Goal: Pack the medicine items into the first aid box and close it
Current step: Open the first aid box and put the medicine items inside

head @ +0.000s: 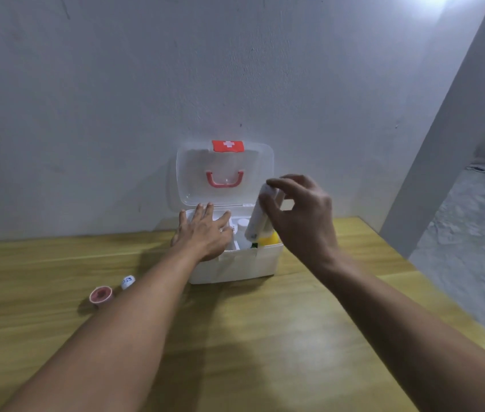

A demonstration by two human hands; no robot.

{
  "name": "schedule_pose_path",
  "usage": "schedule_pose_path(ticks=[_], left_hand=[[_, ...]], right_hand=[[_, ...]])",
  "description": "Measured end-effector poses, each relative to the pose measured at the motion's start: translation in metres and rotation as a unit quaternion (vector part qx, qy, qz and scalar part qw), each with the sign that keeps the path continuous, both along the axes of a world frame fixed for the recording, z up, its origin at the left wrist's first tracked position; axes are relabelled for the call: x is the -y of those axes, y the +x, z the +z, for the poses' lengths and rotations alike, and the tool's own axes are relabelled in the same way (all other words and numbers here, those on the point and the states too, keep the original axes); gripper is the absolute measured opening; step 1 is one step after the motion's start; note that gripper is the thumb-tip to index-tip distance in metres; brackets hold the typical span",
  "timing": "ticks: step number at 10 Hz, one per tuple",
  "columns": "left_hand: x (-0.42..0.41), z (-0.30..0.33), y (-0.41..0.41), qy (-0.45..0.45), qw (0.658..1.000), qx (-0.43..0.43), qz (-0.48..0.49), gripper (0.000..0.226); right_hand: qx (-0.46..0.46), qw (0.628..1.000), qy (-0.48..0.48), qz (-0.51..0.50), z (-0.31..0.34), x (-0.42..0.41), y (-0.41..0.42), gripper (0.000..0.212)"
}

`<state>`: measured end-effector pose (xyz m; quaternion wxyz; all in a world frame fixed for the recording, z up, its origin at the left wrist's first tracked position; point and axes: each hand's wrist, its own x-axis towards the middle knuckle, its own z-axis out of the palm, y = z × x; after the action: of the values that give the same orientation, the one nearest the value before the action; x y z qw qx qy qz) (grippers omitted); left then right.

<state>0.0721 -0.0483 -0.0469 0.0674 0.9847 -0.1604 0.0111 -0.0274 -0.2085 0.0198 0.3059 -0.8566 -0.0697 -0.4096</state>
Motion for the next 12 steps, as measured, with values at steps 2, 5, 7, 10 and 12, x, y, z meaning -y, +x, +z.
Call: schedule_pose_path(ticks=[2, 5, 7, 10, 12], left_hand=[[0.001, 0.000, 0.002, -0.008, 1.000, 0.001, 0.000, 0.055], [0.000, -0.004, 0.003, -0.011, 1.000, 0.006, 0.001, 0.055], [-0.001, 0.001, 0.001, -0.050, 0.999, 0.000, -0.005, 0.056], [-0.047, 0.029, -0.021, -0.340, 0.933, 0.097, 0.065, 0.041], [-0.133, 0.038, -0.047, -0.257, 0.955, -0.020, 0.143, 0.024]], right_hand=[[0.011, 0.997, -0.066, -0.025, -0.043, -0.006, 0.013, 0.011], [-0.108, 0.968, -0.209, -0.084, -0.072, -0.003, 0.009, 0.022], [-0.158, 0.983, -0.083, -0.051, -0.043, 0.012, 0.028, 0.035], [-0.316, 0.930, -0.182, 0.036, -0.069, 0.004, 0.081, 0.084], [-0.282, 0.930, -0.237, 0.000, -0.082, 0.006, 0.088, 0.084]])
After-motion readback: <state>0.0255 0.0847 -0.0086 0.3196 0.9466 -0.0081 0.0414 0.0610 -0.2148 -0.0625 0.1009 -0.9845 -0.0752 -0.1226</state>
